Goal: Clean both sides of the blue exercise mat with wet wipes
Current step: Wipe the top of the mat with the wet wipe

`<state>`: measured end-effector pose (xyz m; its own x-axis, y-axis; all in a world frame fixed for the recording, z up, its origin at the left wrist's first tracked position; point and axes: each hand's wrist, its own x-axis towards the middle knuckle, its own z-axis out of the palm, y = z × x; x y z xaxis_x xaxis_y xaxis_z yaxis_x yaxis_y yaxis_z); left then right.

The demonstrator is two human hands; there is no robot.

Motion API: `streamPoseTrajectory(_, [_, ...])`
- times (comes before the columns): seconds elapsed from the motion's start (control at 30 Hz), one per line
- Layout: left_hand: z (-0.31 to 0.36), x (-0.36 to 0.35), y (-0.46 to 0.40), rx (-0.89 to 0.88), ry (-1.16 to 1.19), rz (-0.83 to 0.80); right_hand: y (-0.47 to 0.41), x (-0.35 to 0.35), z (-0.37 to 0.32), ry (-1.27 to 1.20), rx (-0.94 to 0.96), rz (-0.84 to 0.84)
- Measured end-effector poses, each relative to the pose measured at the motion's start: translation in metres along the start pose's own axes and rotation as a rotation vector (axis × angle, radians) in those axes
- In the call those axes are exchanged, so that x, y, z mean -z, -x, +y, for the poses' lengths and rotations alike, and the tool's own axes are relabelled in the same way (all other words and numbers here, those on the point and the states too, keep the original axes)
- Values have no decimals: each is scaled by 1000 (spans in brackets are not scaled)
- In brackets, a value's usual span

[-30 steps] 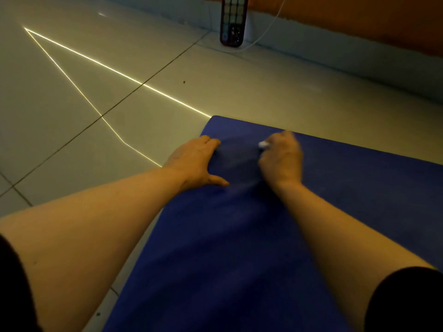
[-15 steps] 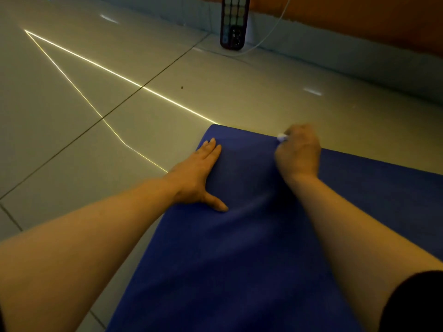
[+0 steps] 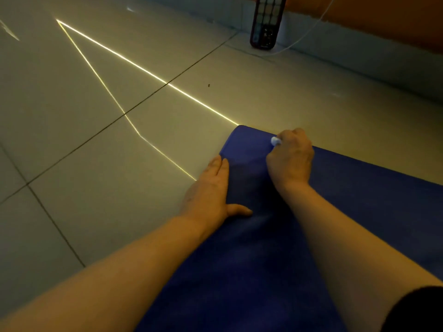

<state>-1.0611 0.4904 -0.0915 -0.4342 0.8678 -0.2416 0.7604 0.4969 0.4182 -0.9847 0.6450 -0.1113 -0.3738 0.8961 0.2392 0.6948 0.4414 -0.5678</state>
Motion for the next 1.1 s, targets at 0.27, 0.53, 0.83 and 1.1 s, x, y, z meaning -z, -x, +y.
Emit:
streamPoseTrajectory(0.27, [-1, 0, -3, 16, 75, -29, -32, -21, -17, -26, 283, -241])
streamPoseTrajectory(0.53, [0, -2, -4, 16, 63, -12, -36, -31, -24, 5, 350, -173])
streamPoseTrajectory(0.83, [-4, -7, -1, 9, 130, 25, -19, -1, 5, -118, 675, -352])
streamPoseTrajectory(1.1, [-1, -9, -2, 26, 103, 29, -21, -21, -22, -53, 641, -302])
